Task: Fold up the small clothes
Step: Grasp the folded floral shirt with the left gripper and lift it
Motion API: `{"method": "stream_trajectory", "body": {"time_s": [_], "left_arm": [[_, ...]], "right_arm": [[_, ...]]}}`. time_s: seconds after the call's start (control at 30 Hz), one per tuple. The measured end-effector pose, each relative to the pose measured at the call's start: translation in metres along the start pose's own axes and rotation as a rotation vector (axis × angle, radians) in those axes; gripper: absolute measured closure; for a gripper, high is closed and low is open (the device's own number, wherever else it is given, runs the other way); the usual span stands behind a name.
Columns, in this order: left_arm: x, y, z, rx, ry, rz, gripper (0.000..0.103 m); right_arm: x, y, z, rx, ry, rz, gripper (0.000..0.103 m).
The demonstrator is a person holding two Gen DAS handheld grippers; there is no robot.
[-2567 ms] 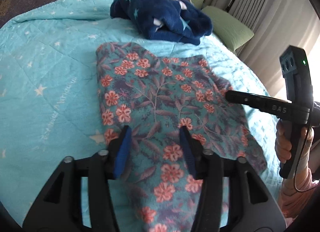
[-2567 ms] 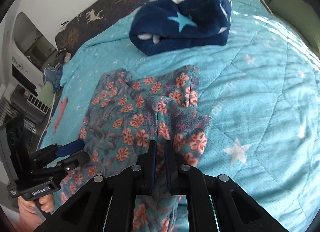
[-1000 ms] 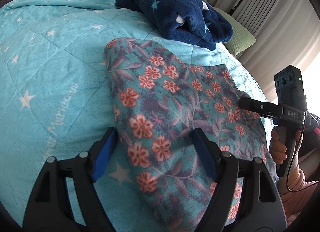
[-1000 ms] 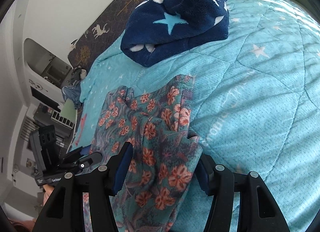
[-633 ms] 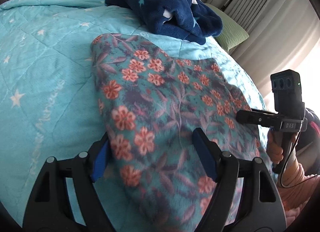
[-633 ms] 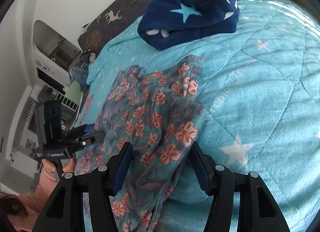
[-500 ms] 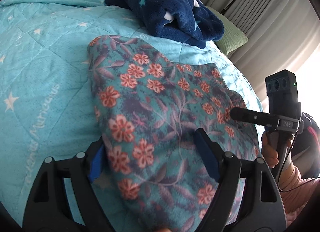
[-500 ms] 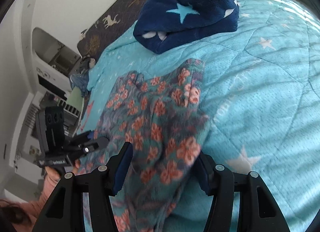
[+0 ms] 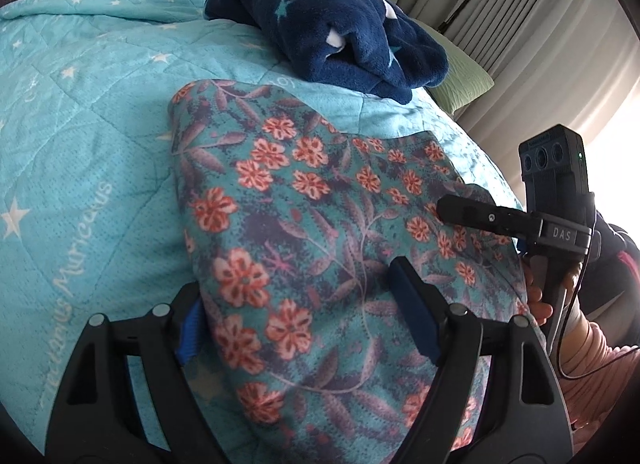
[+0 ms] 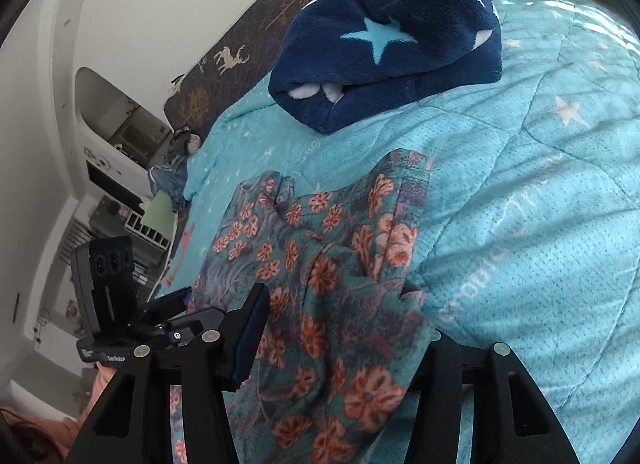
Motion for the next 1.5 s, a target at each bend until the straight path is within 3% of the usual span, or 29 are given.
{"method": "stream_trajectory", "body": {"time_s": [0.3,0.33,0.4,0.43,0.47,0.57,0.73,0.93,1.13,1.33,1.5], "left_arm": [[0.000,0.001,-0.001,-0.012,-0.019,0.005,0.022],[0.000,0.001,-0.002,-0.015,-0.028,0.004,0.028],[0.001,0.002,-0.004,0.003,-0.032,0.024,0.051],[0.002,0.007,-0.006,0.049,-0.029,0.047,0.066],[0.003,0.010,-0.008,0.081,-0.030,0.063,0.074],[0.012,0.012,-0.011,0.108,-0.057,0.082,0.084],[0.034,-0.019,-0.022,-0.033,-0.130,0.018,0.088],[0.079,-0.046,-0.050,-0.077,-0.255,0.039,0.089],[0.118,-0.091,-0.091,-0.214,-0.369,0.004,0.089],[0.156,-0.131,-0.143,-0.347,-0.504,-0.040,0.089],[0.169,-0.150,-0.175,-0.416,-0.559,-0.061,0.089]], "right_arm": [[-0.008,0.003,-0.004,0.024,0.008,0.019,0.052],[-0.009,0.003,-0.005,0.025,0.009,0.029,0.055],[-0.015,0.002,-0.008,0.014,0.026,0.036,0.079],[-0.017,0.000,-0.009,-0.021,0.035,0.013,0.081],[-0.017,-0.002,-0.010,-0.047,0.037,-0.003,0.086],[-0.008,0.006,-0.015,-0.031,0.004,-0.016,0.088],[0.010,0.041,-0.023,0.100,-0.066,-0.007,0.089],[0.049,0.073,-0.039,0.174,-0.186,-0.020,0.089],[0.097,0.107,-0.064,0.255,-0.324,-0.034,0.089],[0.141,0.144,-0.109,0.377,-0.451,0.019,0.089],[0.173,0.175,-0.137,0.492,-0.537,0.077,0.089]]}}
Point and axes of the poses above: each gripper's, at about its wrist camera, not at the fingertips, and x roughly against the way its jaws point, y to its left, z to its underside, the point moved 5 cm from there along -x, roughly the way its jaws point, and after that the axes turned 8 degrees about -y, right-handed, at the moved point
